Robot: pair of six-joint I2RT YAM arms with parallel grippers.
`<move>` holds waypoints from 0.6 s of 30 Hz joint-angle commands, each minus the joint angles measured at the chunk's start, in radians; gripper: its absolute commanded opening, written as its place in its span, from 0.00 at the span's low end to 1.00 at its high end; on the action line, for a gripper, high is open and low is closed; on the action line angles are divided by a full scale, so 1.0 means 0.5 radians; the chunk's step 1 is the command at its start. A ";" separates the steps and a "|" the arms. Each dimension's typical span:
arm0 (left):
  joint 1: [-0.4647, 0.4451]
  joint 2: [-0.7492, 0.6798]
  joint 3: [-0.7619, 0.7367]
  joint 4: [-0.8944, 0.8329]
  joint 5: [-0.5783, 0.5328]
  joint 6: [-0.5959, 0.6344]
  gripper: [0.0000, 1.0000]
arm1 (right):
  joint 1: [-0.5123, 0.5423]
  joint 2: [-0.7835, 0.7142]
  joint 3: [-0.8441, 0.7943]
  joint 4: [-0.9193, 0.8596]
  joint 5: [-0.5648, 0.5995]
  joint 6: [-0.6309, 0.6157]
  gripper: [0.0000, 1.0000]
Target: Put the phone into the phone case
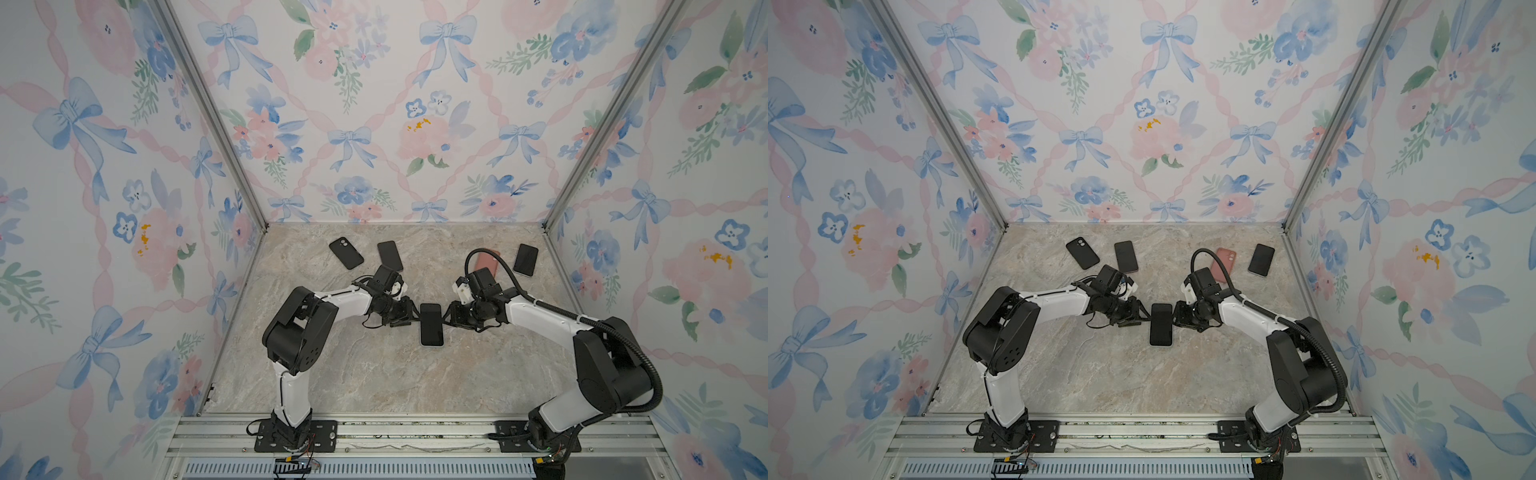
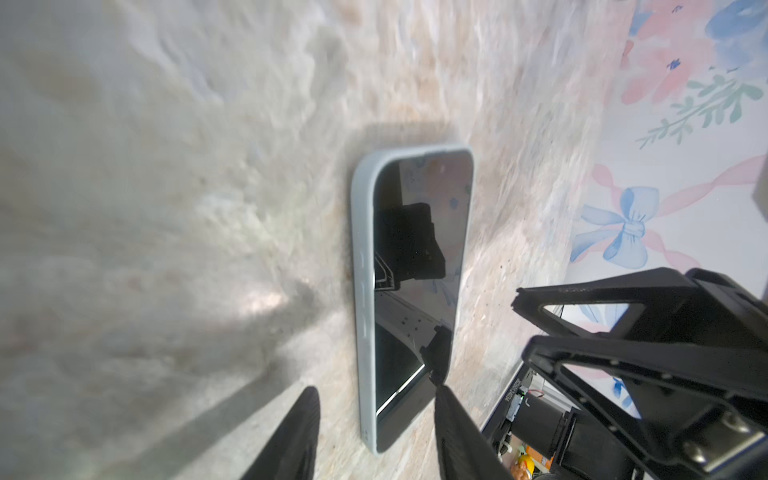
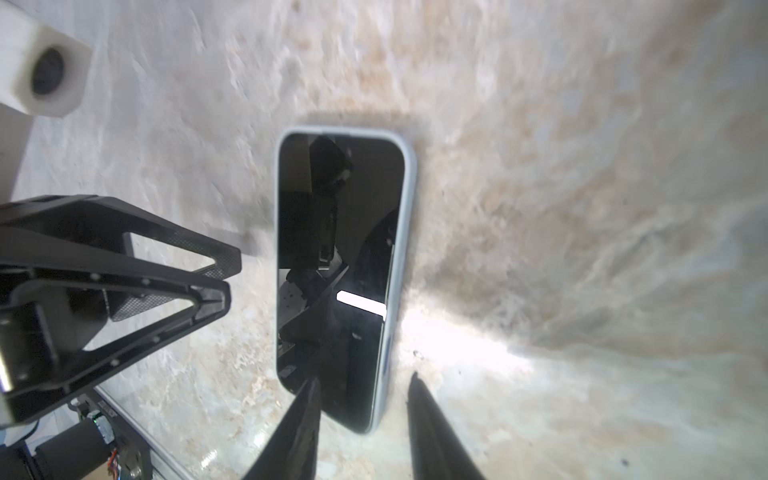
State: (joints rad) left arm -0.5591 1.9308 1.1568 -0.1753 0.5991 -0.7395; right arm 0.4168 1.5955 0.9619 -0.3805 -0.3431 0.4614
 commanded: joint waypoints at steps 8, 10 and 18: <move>0.001 0.309 0.293 -0.102 0.090 0.057 0.47 | -0.113 0.461 0.339 0.026 -0.055 -0.094 0.42; -0.007 0.334 0.309 -0.102 0.098 0.052 0.46 | -0.114 0.509 0.349 0.038 -0.066 -0.089 0.43; -0.060 0.387 0.337 -0.103 0.119 0.037 0.40 | -0.066 0.597 0.358 0.083 -0.098 -0.042 0.38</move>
State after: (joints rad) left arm -0.5758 2.0892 1.3170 -0.1894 0.6521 -0.7326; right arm 0.3729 1.8664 1.1194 -0.3351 -0.3859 0.4355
